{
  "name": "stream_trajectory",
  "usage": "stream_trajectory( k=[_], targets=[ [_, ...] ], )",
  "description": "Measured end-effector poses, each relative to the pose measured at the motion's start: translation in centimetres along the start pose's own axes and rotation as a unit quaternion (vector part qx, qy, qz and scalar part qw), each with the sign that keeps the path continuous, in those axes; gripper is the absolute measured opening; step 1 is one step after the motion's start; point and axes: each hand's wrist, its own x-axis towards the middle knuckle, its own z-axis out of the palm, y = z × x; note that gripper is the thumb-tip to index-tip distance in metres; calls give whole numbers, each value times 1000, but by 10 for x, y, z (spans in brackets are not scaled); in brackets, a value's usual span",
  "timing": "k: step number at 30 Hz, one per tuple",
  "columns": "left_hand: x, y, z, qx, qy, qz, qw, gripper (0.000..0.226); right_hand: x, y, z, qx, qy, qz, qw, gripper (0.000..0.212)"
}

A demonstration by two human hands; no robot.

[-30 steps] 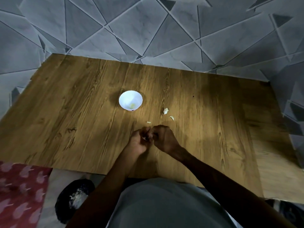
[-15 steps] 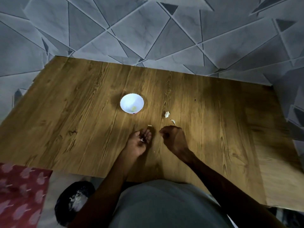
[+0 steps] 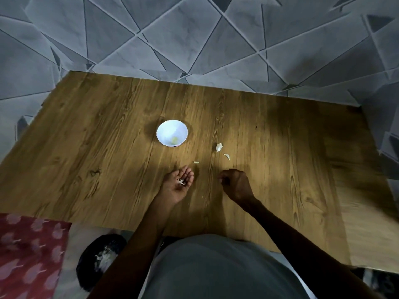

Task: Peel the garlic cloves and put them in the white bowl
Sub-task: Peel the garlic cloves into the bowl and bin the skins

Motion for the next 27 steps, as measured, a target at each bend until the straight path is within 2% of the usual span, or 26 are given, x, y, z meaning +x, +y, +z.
stream_trajectory(
  k=[3, 5, 9, 12, 15, 16, 19, 22, 25, 27],
  targets=[
    [-1, 2, -3, 1, -1, 6, 1000, 36, -10, -8, 18, -95, -22, -66, 993, 31],
    [-2, 3, -6, 2, 0, 9, 1000, 35, -17, -17, 29, -190, -32, -107, 975, 38],
    [-5, 4, -14, 0, 9, 19, 1000, 35, -36, -37, 56, -266, -20, -208, 941, 29],
    [-8, 7, -22, -4, 15, 24, 1000, 35, -51, -47, 63, -268, -33, -249, 930, 17],
    [-13, 11, -31, -3, 17, 34, 999, 35, -45, -55, 64, -202, -41, -215, 954, 26],
    [-14, 12, -33, -2, 18, 36, 999, 34, -42, -55, 67, -195, -37, -231, 952, 26],
    [-17, 19, -40, -7, 22, 36, 999, 34, -40, -56, 78, -201, -60, -339, 917, 17],
    [-20, 24, -45, -11, 16, 27, 999, 33, -42, -37, 69, -211, -52, -404, 889, 25],
    [-24, 27, -47, -5, 10, 22, 1000, 32, -45, -13, 48, -197, -47, -398, 895, 18],
    [-24, 28, -47, -2, 9, 22, 1000, 32, -45, -7, 37, -170, -47, -373, 911, 18]
  ],
)
